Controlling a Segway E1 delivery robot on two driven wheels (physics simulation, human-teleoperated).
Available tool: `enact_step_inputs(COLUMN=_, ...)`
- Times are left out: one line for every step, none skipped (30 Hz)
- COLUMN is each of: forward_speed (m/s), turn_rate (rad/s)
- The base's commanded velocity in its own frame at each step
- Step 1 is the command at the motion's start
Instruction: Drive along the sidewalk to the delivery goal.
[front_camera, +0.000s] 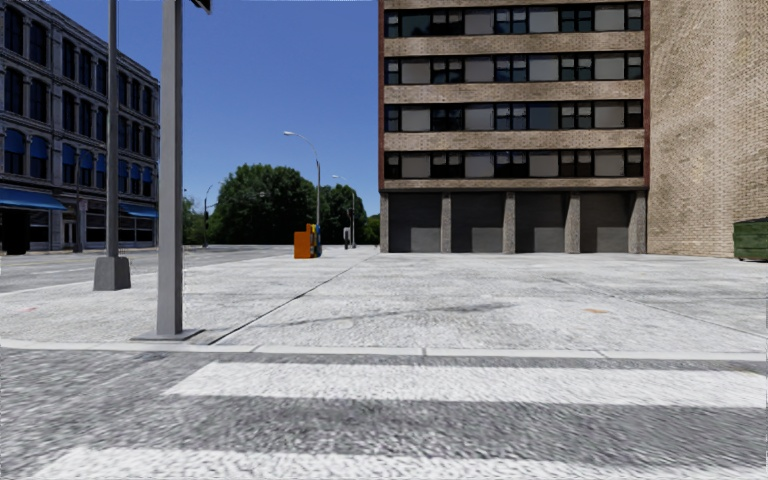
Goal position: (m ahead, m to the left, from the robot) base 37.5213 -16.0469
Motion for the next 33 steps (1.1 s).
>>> enact_step_inputs(forward_speed=2.00, turn_rate=0.23)
enact_step_inputs(forward_speed=2.00, turn_rate=0.23)
enact_step_inputs(forward_speed=2.00, turn_rate=0.23)
enact_step_inputs(forward_speed=2.00, turn_rate=0.23)
enact_step_inputs(forward_speed=2.00, turn_rate=0.23)
enact_step_inputs(forward_speed=2.00, turn_rate=0.23)
enact_step_inputs(forward_speed=2.00, turn_rate=0.23)
enact_step_inputs(forward_speed=2.00, turn_rate=0.23)
enact_step_inputs(forward_speed=2.00, turn_rate=0.19)
enact_step_inputs(forward_speed=2.00, turn_rate=0.14)
enact_step_inputs(forward_speed=2.00, turn_rate=0.14)
enact_step_inputs(forward_speed=2.00, turn_rate=0.02)
enact_step_inputs(forward_speed=2.00, turn_rate=0.00)
enact_step_inputs(forward_speed=2.00, turn_rate=0.00)
enact_step_inputs(forward_speed=2.00, turn_rate=0.00)
enact_step_inputs(forward_speed=2.00, turn_rate=0.00)
enact_step_inputs(forward_speed=2.00, turn_rate=0.00)
enact_step_inputs(forward_speed=2.00, turn_rate=0.00)
enact_step_inputs(forward_speed=2.00, turn_rate=0.00)
enact_step_inputs(forward_speed=2.00, turn_rate=0.00)
enact_step_inputs(forward_speed=2.00, turn_rate=0.00)
enact_step_inputs(forward_speed=2.00, turn_rate=0.00)
enact_step_inputs(forward_speed=2.00, turn_rate=0.00)
enact_step_inputs(forward_speed=2.00, turn_rate=0.00)
enact_step_inputs(forward_speed=2.00, turn_rate=0.00)
enact_step_inputs(forward_speed=2.00, turn_rate=0.00)
enact_step_inputs(forward_speed=2.00, turn_rate=0.00)
enact_step_inputs(forward_speed=2.00, turn_rate=0.00)
enact_step_inputs(forward_speed=2.00, turn_rate=0.00)
enact_step_inputs(forward_speed=2.00, turn_rate=0.00)
enact_step_inputs(forward_speed=2.00, turn_rate=0.00)
enact_step_inputs(forward_speed=2.00, turn_rate=0.00)
enact_step_inputs(forward_speed=2.00, turn_rate=0.00)
